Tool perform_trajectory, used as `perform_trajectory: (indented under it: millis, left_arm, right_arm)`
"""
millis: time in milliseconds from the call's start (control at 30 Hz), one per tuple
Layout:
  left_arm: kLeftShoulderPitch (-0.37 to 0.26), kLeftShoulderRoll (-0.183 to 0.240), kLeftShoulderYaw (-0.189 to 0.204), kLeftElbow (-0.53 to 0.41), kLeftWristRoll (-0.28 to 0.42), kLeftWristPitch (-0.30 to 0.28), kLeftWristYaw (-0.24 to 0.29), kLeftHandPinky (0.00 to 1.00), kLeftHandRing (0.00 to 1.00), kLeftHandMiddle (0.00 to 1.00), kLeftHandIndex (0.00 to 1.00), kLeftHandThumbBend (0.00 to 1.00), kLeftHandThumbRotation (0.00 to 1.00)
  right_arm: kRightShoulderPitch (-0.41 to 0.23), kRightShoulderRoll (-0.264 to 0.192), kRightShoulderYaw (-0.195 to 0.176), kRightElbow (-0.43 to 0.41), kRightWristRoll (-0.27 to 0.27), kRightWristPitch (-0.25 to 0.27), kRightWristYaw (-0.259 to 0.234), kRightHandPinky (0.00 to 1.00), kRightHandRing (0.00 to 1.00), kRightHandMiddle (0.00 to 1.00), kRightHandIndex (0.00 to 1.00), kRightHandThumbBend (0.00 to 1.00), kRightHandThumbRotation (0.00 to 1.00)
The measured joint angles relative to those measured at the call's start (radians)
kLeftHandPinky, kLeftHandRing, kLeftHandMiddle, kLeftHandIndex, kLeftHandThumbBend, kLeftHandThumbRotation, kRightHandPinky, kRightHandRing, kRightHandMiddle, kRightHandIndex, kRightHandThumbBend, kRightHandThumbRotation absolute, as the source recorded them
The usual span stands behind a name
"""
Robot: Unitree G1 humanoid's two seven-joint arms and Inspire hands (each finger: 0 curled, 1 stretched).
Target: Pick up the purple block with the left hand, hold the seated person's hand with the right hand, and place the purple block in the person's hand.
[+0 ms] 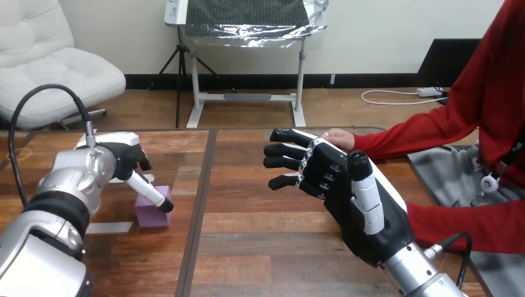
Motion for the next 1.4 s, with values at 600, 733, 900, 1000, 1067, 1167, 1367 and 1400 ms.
perform_trajectory:
  millis: [600,733,900,1000,1067,1167,1367,1400]
  left_arm:
    - [-0.012,0.004,0.000,0.011,-0.003,-0.035,-0.051,0.98,0.97,0.95,0.91,1.00,0.41]
    - [-0.012,0.004,-0.001,0.011,-0.002,-0.040,-0.063,0.99,0.98,0.96,0.92,1.00,0.39]
    - [-0.013,0.004,-0.001,0.011,-0.002,-0.047,-0.081,1.00,0.99,0.97,0.93,1.00,0.38]
    - [-0.013,0.004,-0.003,0.012,-0.001,-0.050,-0.086,1.00,1.00,0.97,0.93,1.00,0.37]
    - [-0.013,0.004,-0.003,0.012,0.000,-0.052,-0.087,1.00,1.00,0.97,0.93,1.00,0.37]
    - [-0.013,0.004,-0.004,0.012,0.001,-0.054,-0.087,1.00,1.00,0.97,0.93,1.00,0.36]
    - [-0.013,0.004,-0.004,0.012,0.000,-0.059,-0.087,1.00,1.00,0.98,0.93,1.00,0.33]
    - [-0.013,0.004,-0.004,0.012,0.000,-0.059,-0.087,1.00,1.00,0.98,0.93,1.00,0.33]
  right_arm:
    - [0.000,0.000,0.000,0.000,0.000,0.000,0.001,0.65,0.76,0.77,0.80,0.82,1.00]
    - [0.000,0.000,0.000,0.000,-0.001,0.000,0.001,0.64,0.76,0.77,0.80,0.82,1.00]
    - [0.000,0.000,0.000,0.000,-0.003,0.000,0.001,0.64,0.76,0.77,0.80,0.81,1.00]
    - [0.000,0.000,0.000,0.000,-0.003,0.000,0.001,0.64,0.76,0.77,0.80,0.81,1.00]
    - [0.000,0.000,0.000,0.000,-0.003,0.000,0.001,0.64,0.76,0.77,0.80,0.81,1.00]
    - [0.000,0.000,0.000,0.000,-0.005,-0.001,0.001,0.64,0.76,0.77,0.80,0.82,1.00]
    - [0.000,0.000,0.000,0.000,-0.007,-0.001,0.000,0.64,0.77,0.76,0.80,0.82,1.00]
    - [0.000,0.000,0.000,-0.001,-0.007,-0.001,0.000,0.64,0.77,0.76,0.80,0.82,1.00]
